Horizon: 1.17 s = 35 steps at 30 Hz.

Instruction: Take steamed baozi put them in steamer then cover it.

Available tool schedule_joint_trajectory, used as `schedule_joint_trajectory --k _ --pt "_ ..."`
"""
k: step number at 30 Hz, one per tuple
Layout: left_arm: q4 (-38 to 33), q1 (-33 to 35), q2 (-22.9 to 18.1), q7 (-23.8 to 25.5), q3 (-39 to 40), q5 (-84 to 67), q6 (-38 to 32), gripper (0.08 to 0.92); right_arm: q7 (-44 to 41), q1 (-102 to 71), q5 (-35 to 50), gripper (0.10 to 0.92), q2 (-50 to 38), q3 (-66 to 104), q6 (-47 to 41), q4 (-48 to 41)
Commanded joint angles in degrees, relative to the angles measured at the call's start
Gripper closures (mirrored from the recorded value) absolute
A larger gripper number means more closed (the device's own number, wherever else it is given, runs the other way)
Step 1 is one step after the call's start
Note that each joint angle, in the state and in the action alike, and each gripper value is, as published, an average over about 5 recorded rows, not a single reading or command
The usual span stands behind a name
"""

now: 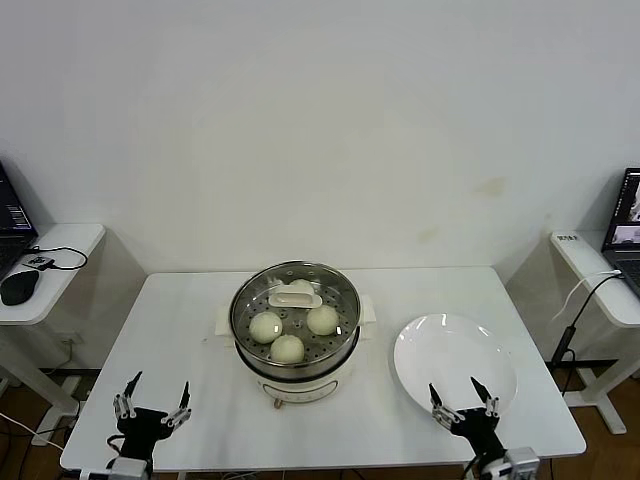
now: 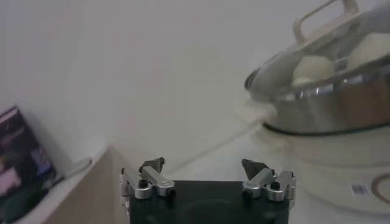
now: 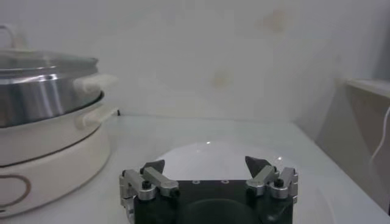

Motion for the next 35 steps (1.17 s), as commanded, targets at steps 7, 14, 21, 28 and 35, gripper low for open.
schedule_joint_trajectory --k 7,14,21,28,35 --pt "-1.77 5.30 -0.62 -1.41 1.44 -3.99 -0.07 0.177 2.04 -1.39 -3.63 0.203 3.21 -0.12 -1.53 0.48" --pt "-3.65 5.77 -0.79 -0.91 1.11 -4.04 -0.91 0.177 2.22 -0.34 -5.44 0.203 4.05 0.40 -1.04 1.30" --pt "-3.21 5.05 -0.75 -0.59 1.07 -3.94 -1.00 0.177 2.44 0.39 -6.11 0.203 3.94 0.64 -3.10 2.23" --pt "-3.15 4.70 -0.78 -0.39 0.75 -3.88 -1.21 0.177 2.48 0.64 -6.73 0.203 3.78 0.67 -3.47 1.87" --pt "-3.36 4.81 -0.77 -0.32 0.61 -3.88 -1.29 0.177 2.71 1.03 -6.97 0.203 3.76 0.50 -3.85 1.54"
